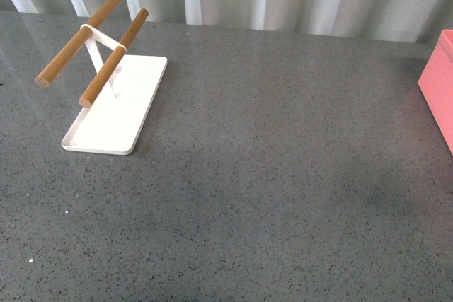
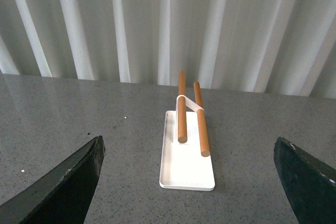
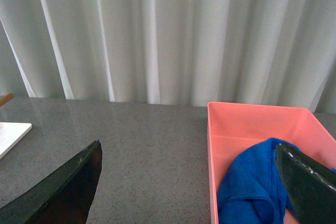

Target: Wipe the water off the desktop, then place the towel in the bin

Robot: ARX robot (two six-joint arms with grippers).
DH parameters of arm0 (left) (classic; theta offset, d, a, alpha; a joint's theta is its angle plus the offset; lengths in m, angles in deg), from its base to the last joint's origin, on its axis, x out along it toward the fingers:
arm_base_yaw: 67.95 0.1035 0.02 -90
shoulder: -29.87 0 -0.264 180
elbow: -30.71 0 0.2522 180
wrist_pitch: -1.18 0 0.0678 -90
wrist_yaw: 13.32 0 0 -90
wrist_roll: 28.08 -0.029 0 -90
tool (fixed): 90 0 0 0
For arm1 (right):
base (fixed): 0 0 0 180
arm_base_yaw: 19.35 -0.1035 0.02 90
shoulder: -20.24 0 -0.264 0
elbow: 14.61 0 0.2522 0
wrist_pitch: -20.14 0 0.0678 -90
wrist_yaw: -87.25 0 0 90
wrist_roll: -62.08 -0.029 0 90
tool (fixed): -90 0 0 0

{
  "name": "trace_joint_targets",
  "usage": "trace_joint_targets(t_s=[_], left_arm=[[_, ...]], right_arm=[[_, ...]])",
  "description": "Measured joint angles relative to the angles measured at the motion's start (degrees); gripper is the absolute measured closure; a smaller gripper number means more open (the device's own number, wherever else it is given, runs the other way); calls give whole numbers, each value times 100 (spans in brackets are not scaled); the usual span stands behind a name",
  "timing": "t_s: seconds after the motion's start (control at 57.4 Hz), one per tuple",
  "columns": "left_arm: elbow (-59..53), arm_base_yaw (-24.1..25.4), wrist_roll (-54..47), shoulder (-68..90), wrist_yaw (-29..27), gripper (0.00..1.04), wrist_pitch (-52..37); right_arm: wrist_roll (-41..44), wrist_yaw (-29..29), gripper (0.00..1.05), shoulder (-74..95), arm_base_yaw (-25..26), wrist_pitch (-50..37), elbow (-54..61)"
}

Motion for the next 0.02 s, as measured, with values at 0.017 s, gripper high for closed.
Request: trace_joint_targets(t_s=[0.017], left_arm=[[0,0,0,0,0,7,0]], right_arm=[[0,0,7,0,0,0,0]])
